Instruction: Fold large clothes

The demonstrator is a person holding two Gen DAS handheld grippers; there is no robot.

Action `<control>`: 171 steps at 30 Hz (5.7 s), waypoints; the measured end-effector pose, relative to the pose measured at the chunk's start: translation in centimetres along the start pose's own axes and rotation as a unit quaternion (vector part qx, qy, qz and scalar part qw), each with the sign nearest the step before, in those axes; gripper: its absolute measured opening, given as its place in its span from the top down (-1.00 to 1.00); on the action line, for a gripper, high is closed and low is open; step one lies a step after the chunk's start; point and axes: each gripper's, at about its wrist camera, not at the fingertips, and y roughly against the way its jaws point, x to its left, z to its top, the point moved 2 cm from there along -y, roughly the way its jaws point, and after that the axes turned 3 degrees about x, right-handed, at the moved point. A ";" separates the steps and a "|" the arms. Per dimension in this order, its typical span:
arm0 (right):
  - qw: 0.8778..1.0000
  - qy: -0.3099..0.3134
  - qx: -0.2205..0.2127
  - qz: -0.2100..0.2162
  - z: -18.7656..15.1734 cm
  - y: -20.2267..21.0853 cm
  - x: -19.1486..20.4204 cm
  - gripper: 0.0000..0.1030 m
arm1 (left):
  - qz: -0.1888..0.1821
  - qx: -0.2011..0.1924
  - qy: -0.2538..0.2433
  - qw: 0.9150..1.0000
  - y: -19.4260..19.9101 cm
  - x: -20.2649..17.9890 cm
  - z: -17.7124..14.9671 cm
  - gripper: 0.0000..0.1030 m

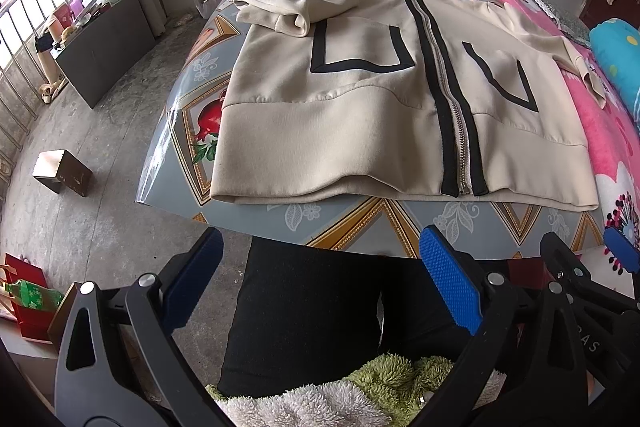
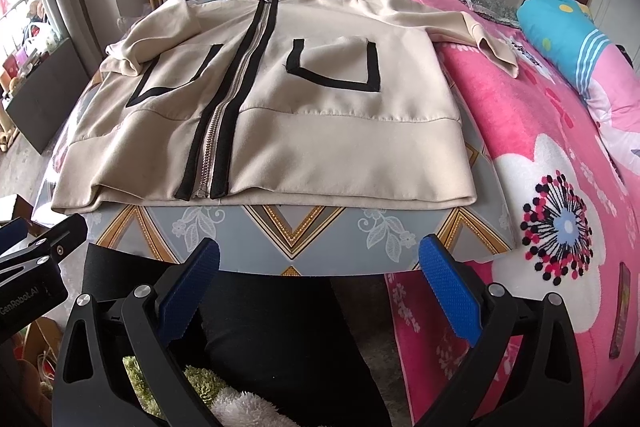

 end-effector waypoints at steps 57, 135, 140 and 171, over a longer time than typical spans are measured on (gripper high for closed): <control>0.951 -0.002 0.057 0.303 23.0 -13.4 10.7 -0.80 | -0.041 -0.035 -0.105 0.993 -15.4 3.5 23.1 -0.28; 0.957 -0.045 -0.011 0.287 39.4 -13.3 0.2 0.80 | -0.143 -0.043 0.085 0.985 -10.1 14.4 25.0 0.13; 0.954 -0.130 0.071 0.260 36.2 -20.0 -4.8 0.35 | -0.061 -0.005 0.031 0.998 -13.5 11.3 23.9 0.13; 0.975 -0.098 0.102 0.172 31.9 -22.5 -8.0 0.90 | -0.005 0.002 0.008 1.000 -14.1 11.6 21.2 0.03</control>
